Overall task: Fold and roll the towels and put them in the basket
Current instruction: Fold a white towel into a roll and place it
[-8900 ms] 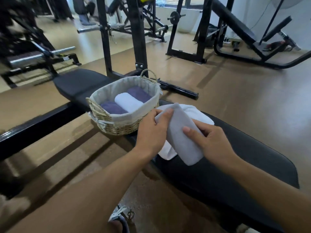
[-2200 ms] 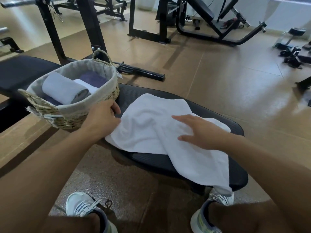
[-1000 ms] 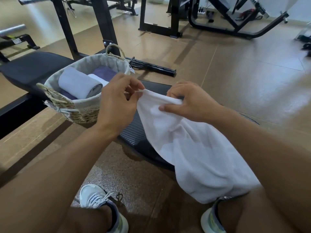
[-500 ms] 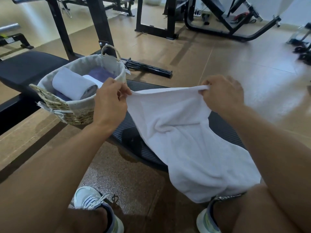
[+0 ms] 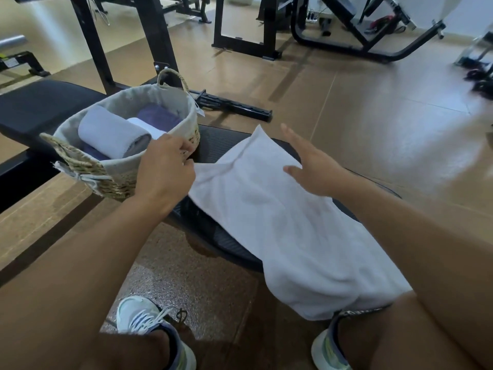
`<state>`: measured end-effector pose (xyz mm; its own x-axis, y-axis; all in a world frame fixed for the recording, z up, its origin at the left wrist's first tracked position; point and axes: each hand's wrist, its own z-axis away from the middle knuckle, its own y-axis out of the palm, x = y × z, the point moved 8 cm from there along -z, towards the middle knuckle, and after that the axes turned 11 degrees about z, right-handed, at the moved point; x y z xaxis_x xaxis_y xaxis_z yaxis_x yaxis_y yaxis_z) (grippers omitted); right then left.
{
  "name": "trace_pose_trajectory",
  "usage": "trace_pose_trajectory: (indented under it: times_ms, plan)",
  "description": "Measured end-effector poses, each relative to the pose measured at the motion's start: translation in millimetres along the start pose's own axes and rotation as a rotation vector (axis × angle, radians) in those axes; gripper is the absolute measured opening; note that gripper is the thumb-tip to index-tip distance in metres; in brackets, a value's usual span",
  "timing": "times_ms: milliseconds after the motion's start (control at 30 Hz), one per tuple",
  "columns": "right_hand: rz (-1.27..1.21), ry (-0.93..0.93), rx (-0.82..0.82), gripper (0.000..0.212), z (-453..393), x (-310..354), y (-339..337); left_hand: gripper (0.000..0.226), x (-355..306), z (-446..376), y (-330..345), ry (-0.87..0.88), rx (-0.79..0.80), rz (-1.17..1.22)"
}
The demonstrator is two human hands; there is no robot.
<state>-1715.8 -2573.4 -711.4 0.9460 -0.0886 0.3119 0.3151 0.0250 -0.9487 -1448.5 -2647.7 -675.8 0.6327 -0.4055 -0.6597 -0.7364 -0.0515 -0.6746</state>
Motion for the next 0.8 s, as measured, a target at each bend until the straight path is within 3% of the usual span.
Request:
trace_pose_trajectory:
  times_ms: [100,167,267,333,433,467,600,700,800]
  plan:
    - [0.155,0.062,0.163,0.072,14.0,-15.3,18.5,0.02,-26.2,11.3,14.3,0.069,0.102,0.028]
    - [0.215,0.141,0.251,0.07,25.1,-30.6,24.2,0.028,-31.3,26.7,43.8,0.003,0.319,0.037]
    - [0.223,0.219,0.275,0.066,42.1,-54.3,25.7,0.075,-11.1,64.7,100.0,-0.166,0.735,-0.191]
    - [0.222,0.234,0.28,0.067,55.3,-65.5,27.3,0.094,1.8,79.7,122.5,-0.157,0.882,-0.351]
    - [0.147,0.329,0.15,0.04,70.4,-85.6,15.1,0.098,14.6,69.6,135.1,-0.117,0.89,-0.416]
    - [0.131,0.381,0.129,0.042,75.5,-93.9,9.9,0.098,16.9,62.6,137.1,-0.106,0.878,-0.406]
    - [0.28,0.439,0.416,0.068,106.7,-119.2,15.8,0.091,29.2,35.9,147.9,-0.111,0.849,-0.354]
    - [0.379,0.339,0.629,0.065,134.8,-114.7,24.3,0.082,30.9,27.2,153.8,-0.098,0.821,-0.318]
    - [0.189,0.215,0.669,0.055,150.0,-88.2,26.6,0.074,26.3,19.9,151.9,-0.106,0.757,-0.278]
